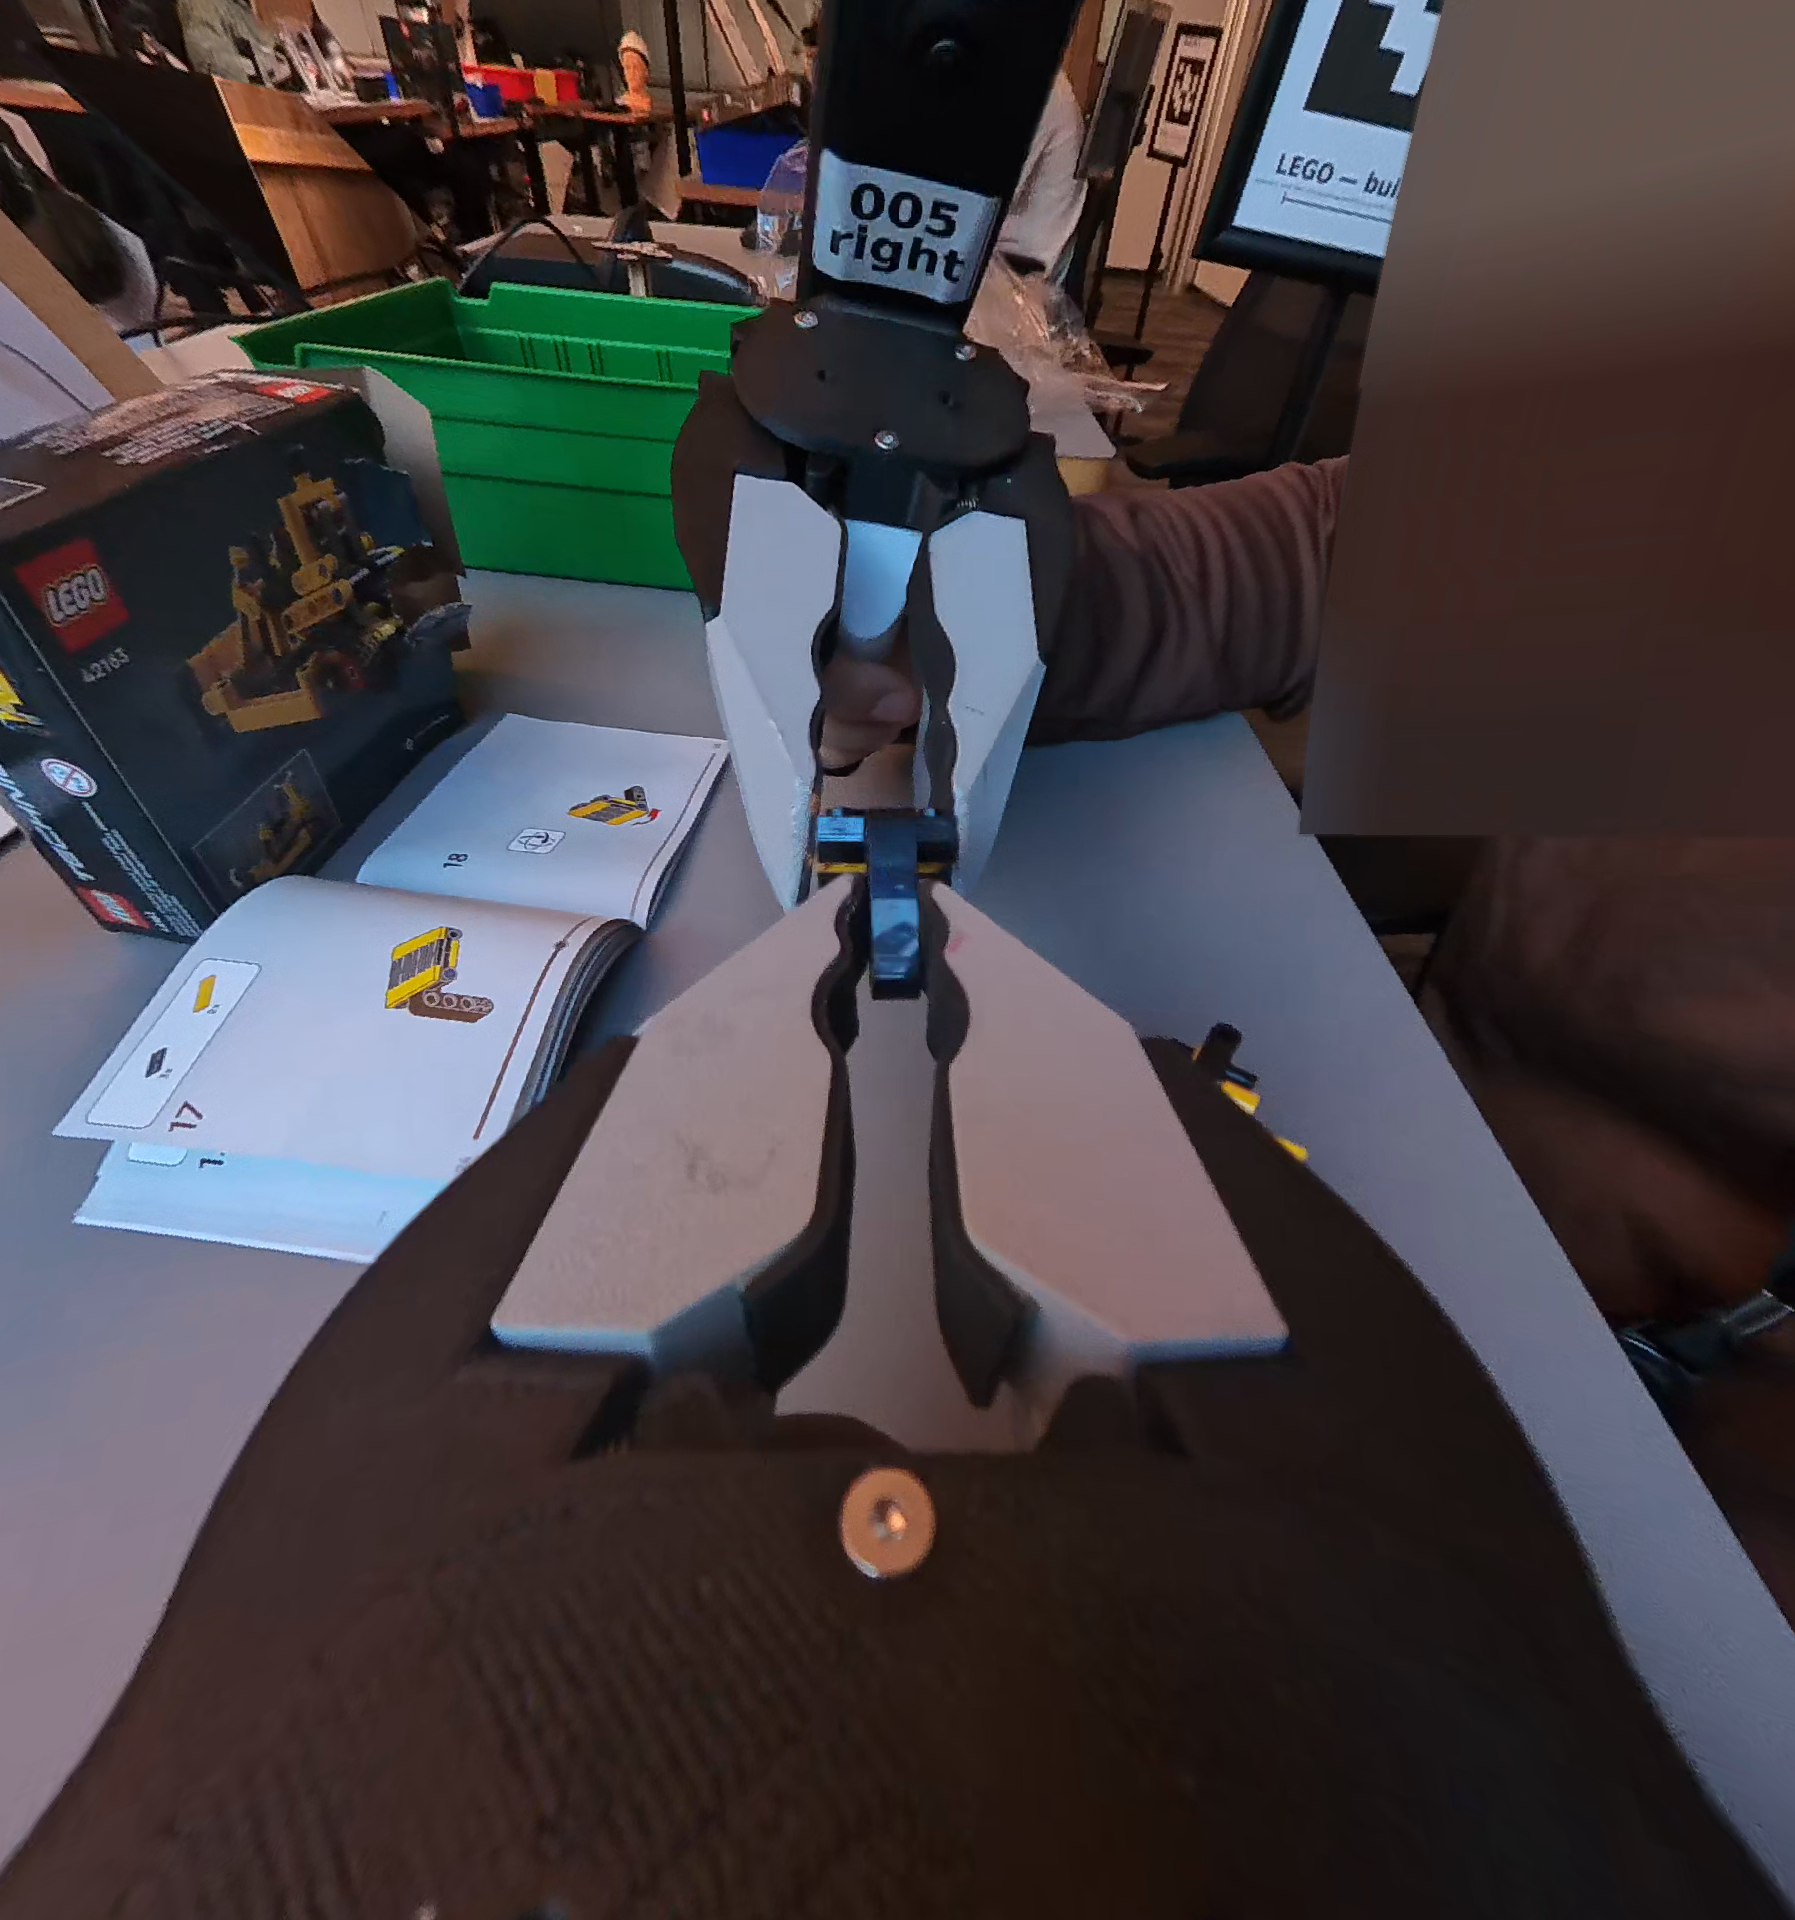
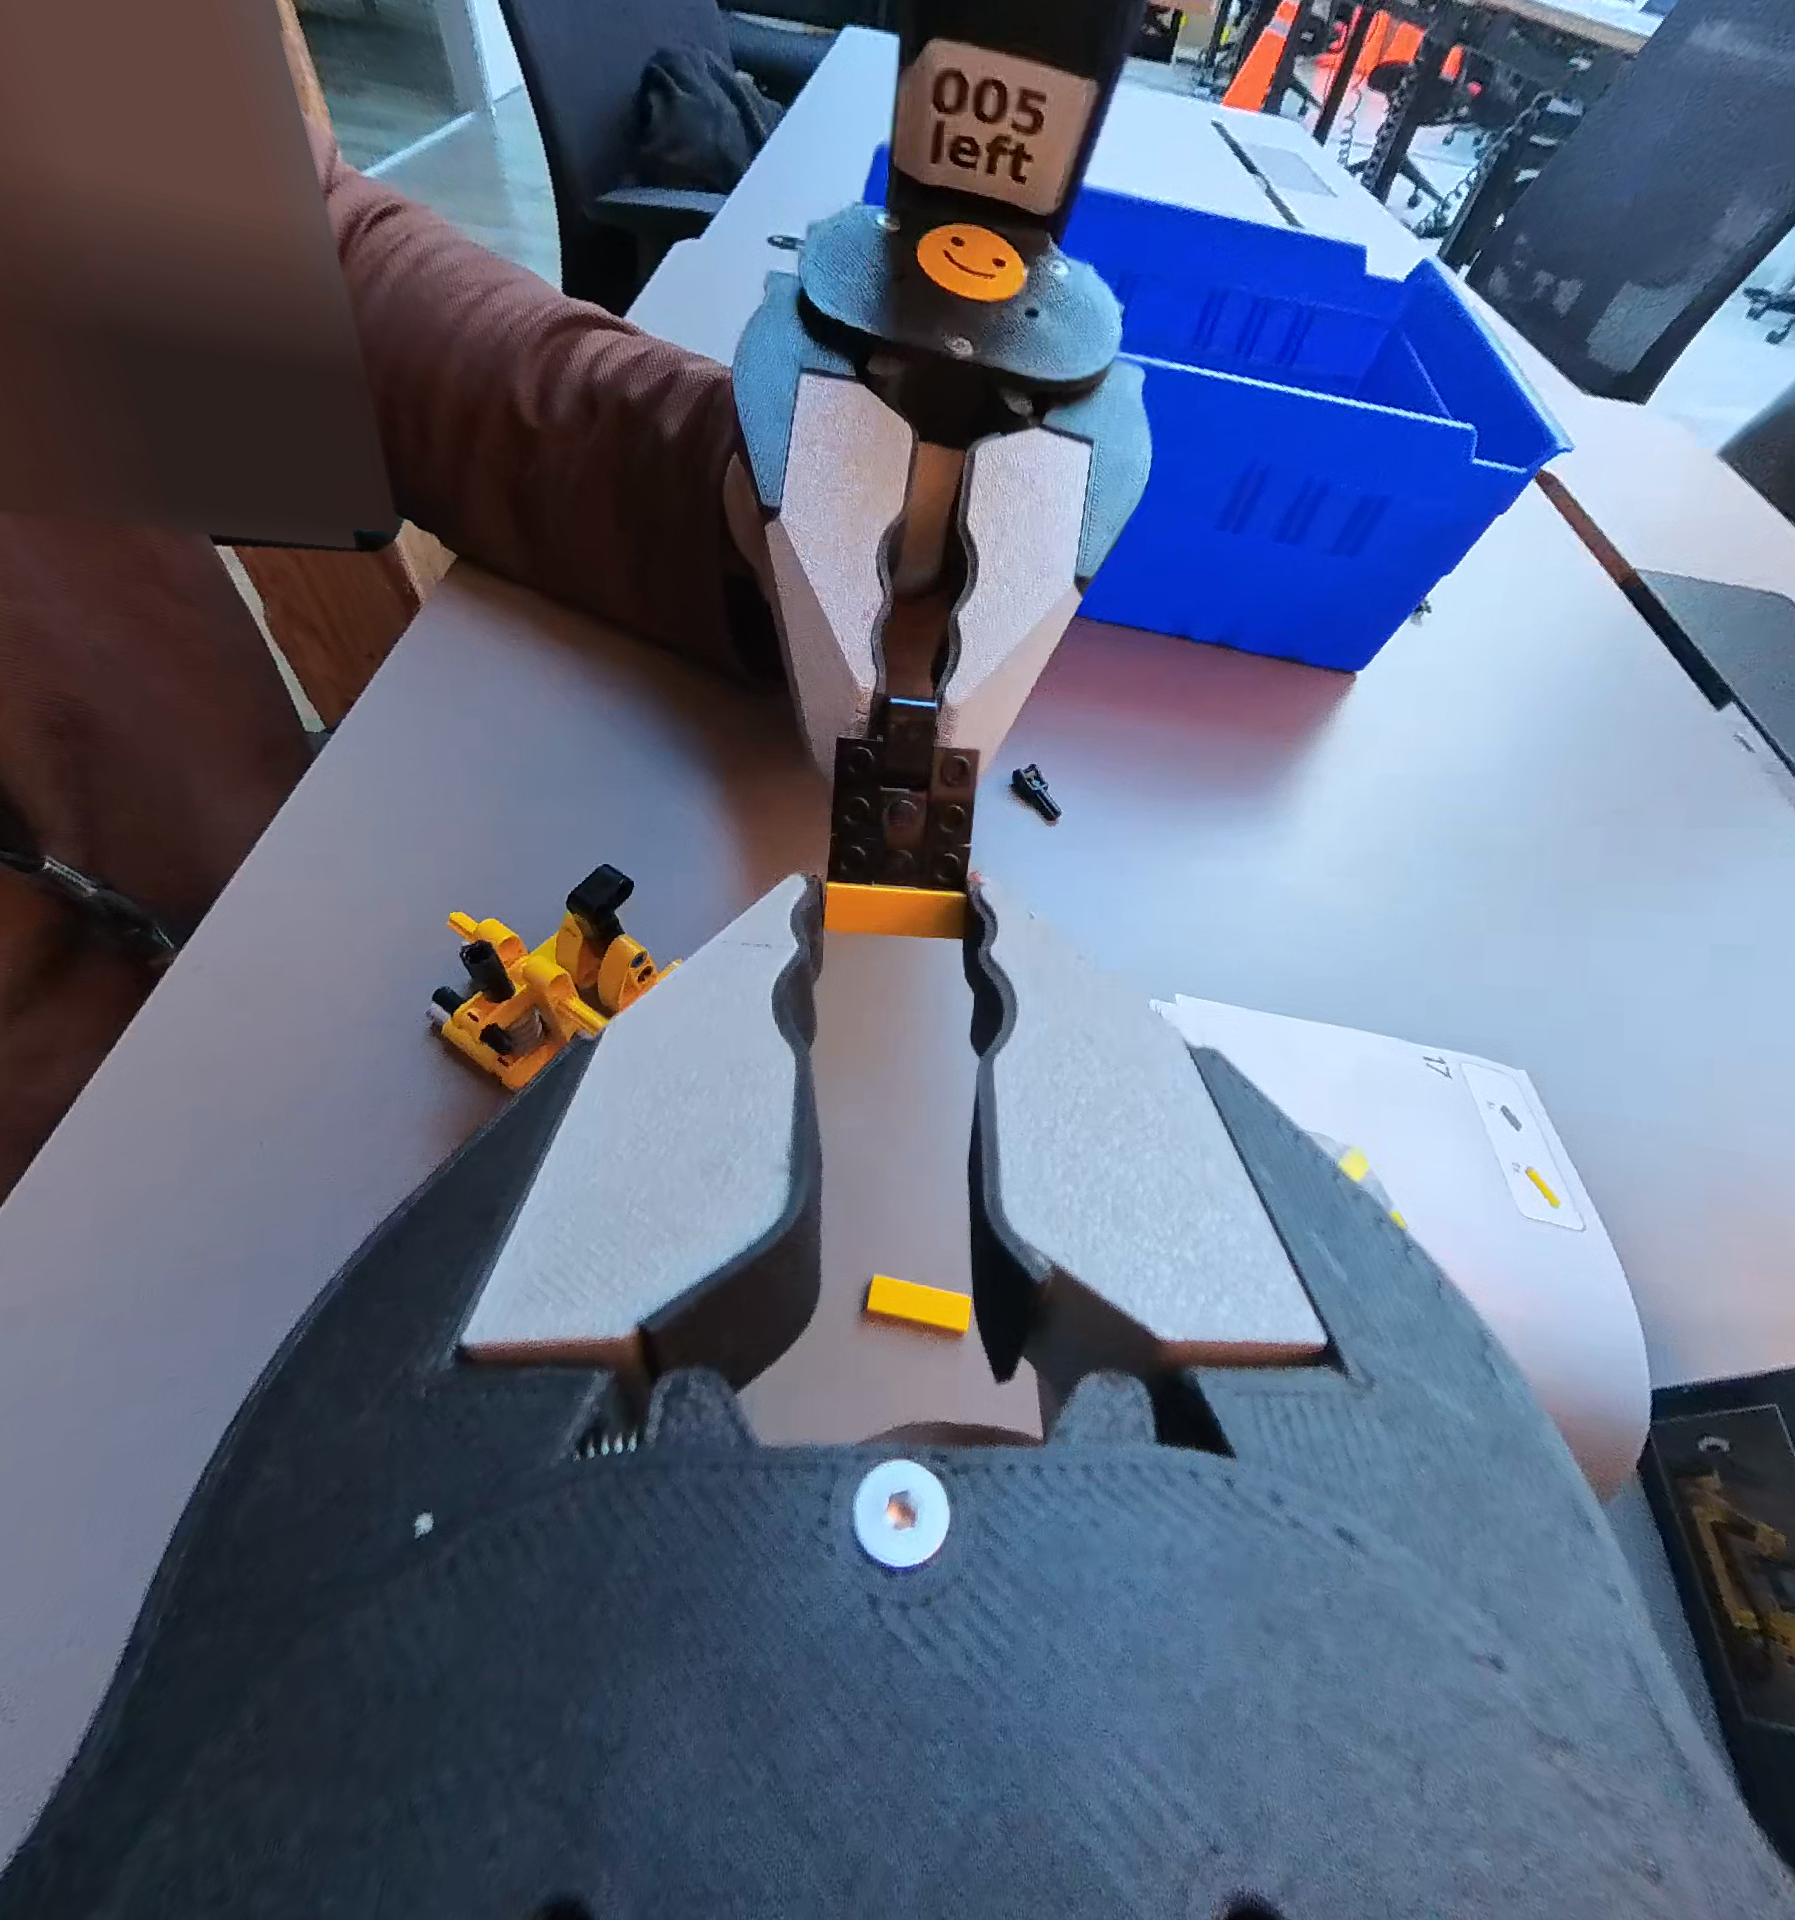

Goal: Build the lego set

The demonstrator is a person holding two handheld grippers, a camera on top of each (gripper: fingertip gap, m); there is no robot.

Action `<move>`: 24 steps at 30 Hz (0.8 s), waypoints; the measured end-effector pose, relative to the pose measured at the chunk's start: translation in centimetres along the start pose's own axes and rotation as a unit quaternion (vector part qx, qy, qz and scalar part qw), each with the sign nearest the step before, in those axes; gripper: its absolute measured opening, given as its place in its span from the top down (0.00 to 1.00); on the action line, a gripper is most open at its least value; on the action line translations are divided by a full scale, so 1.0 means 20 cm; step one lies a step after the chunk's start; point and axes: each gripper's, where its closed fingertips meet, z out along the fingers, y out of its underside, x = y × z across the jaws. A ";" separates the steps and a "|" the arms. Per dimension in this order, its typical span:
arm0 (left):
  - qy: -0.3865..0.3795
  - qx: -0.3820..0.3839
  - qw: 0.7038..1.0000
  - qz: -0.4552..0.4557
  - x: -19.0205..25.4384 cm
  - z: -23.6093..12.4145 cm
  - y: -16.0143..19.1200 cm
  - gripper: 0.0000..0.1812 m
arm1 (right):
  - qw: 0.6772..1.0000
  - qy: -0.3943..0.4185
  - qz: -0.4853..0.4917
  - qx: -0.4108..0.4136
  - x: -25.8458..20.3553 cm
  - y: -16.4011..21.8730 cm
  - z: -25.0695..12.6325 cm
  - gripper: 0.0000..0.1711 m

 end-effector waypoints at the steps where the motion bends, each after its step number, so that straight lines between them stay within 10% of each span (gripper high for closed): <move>1: 0.005 0.006 1.000 -0.009 0.00 0.00 -0.01 0.97 | 1.000 0.002 -0.003 0.002 0.00 0.00 0.00 0.86; 20: -0.012 0.002 1.000 -0.008 -0.02 0.01 0.00 0.87 | 1.000 0.006 -0.008 -0.024 0.01 0.04 0.01 0.86; 24: -0.024 0.004 1.000 -0.018 -0.05 -0.01 0.00 0.87 | 0.990 0.117 -0.054 -0.050 0.20 0.02 -0.21 0.85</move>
